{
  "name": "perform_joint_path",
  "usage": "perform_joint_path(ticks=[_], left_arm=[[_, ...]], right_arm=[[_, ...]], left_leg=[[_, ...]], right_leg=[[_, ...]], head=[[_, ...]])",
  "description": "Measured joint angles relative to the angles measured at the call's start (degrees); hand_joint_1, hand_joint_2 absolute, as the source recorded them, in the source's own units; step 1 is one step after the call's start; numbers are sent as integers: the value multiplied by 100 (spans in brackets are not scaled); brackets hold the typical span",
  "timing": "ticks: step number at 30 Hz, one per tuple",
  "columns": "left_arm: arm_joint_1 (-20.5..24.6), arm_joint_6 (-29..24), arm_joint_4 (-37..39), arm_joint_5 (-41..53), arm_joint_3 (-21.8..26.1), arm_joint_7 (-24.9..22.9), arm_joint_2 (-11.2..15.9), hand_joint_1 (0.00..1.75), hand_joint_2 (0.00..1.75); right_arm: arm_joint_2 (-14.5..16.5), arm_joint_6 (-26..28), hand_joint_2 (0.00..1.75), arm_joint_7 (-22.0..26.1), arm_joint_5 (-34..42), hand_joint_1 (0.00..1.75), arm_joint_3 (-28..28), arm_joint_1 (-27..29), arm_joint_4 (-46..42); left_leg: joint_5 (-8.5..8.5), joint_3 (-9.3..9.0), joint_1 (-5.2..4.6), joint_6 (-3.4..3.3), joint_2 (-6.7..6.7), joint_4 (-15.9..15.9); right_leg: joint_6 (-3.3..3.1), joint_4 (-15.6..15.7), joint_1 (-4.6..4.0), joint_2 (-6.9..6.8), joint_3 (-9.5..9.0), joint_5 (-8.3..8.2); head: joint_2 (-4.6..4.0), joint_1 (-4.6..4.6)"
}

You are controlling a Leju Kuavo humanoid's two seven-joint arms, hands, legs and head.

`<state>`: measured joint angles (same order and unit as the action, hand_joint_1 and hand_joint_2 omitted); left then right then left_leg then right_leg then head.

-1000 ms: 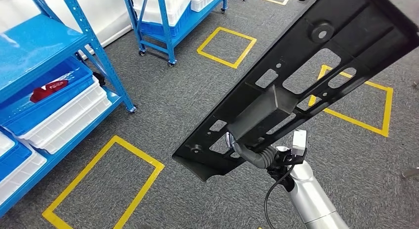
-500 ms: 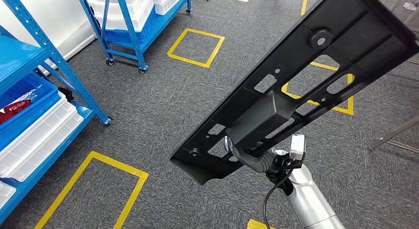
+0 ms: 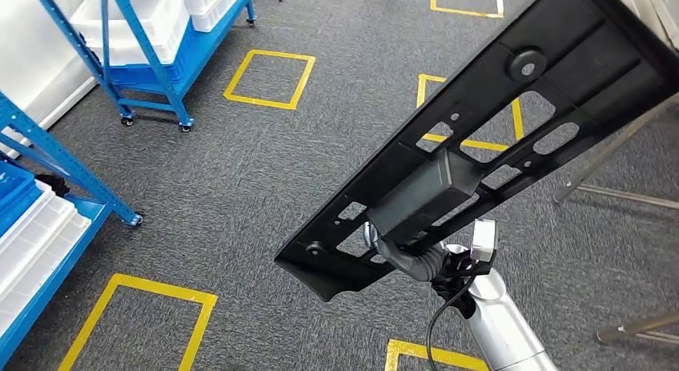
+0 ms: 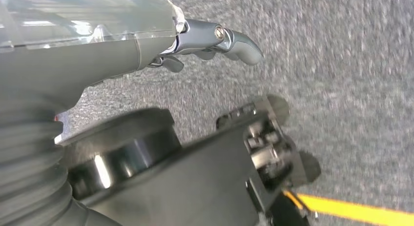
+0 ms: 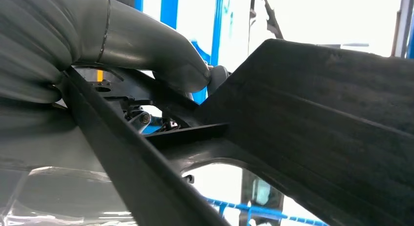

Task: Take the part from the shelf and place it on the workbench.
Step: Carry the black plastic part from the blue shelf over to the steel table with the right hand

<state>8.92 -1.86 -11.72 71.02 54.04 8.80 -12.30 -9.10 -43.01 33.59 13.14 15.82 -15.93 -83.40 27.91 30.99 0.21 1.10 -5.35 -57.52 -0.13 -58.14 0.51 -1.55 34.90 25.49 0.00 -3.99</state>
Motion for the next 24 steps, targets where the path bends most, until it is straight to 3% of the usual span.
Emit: perform_joint_path(ticks=[2,3,5,6,7,8,10,12,14,16,17,19,21,22,24], left_arm=[[4,8,0,1,-2,4,0,0,175],[-2,13,0,-2,-3,5,1,0,175],[-21,19,0,-7,-2,5,3,0,175],[-26,19,0,-9,-1,5,5,0,175],[-27,20,0,-9,-1,5,7,0,175],[-25,21,0,-10,-2,6,8,0,175],[-18,23,0,-10,-3,9,10,0,175],[-12,23,0,-14,-2,10,12,0,175],[-6,22,0,-16,-2,10,13,0,175],[11,22,0,-16,-3,13,8,0,175],[19,22,0,-16,-3,15,5,0,175],[19,22,0,-16,-3,18,3,0,175],[4,23,0,-16,-3,18,5,0,175],[2,25,0,-16,-3,18,5,0,175],[7,29,0,-16,-3,18,4,0,175]], right_arm=[[3,-2,175,-4,-6,175,-12,27,-41],[8,-4,175,-5,-10,175,-13,33,-53],[17,-7,175,-7,-21,175,-13,52,-59],[19,-7,175,-8,-27,175,-13,62,-59],[19,-7,175,-8,-32,175,-13,70,-59],[20,-7,175,-9,-36,175,-13,73,-60],[20,-6,175,-9,-37,175,-13,71,-62],[22,-5,175,-10,-38,175,-13,73,-63],[22,-5,175,-13,-40,175,-19,88,-64],[19,-5,175,-14,-42,175,-38,100,-64],[18,-5,175,-14,-42,175,-49,96,-66],[22,-5,175,-14,-42,175,-58,93,-69],[26,-5,175,-15,-43,175,-58,108,-69],[25,-5,175,-15,-45,175,-58,113,-69],[25,-5,175,-15,-48,175,-59,112,-73]], left_leg=[[261,156,30,46,251,-385],[459,320,38,57,390,-762],[763,697,41,64,492,-1550],[764,797,41,59,503,-1723],[644,783,41,46,514,-1652],[431,662,41,26,546,-1352],[40,307,47,-27,761,-523],[-75,116,42,-61,926,-95],[-85,88,33,-102,862,-38],[-142,60,45,-176,739,47],[-167,48,52,-209,669,87],[-177,47,28,-238,531,104],[-168,57,12,-246,382,95],[-161,58,9,-243,311,91],[-136,46,7,-219,185,79]], right_leg=[[-71,33,26,104,-8,-26],[-92,35,21,160,-7,-30],[-114,31,4,293,-4,-32],[-116,26,-5,368,-4,-33],[-115,18,-11,444,-6,-33],[-113,7,-13,520,-10,-31],[-91,-26,-15,662,-3,-24],[-32,-44,0,782,36,-36],[54,-21,23,886,73,-72],[109,-83,16,725,118,-23],[130,-252,5,561,200,88],[168,-919,12,264,513,443],[206,-1516,38,194,795,640],[217,-1528,48,179,793,585],[222,-900,59,69,440,253]], head=[[0,-1],[0,-1],[0,-1],[0,-1],[0,-1],[0,-1],[0,-1],[0,-2],[0,-2],[0,0],[0,1],[0,1],[0,1],[0,2],[0,2]])
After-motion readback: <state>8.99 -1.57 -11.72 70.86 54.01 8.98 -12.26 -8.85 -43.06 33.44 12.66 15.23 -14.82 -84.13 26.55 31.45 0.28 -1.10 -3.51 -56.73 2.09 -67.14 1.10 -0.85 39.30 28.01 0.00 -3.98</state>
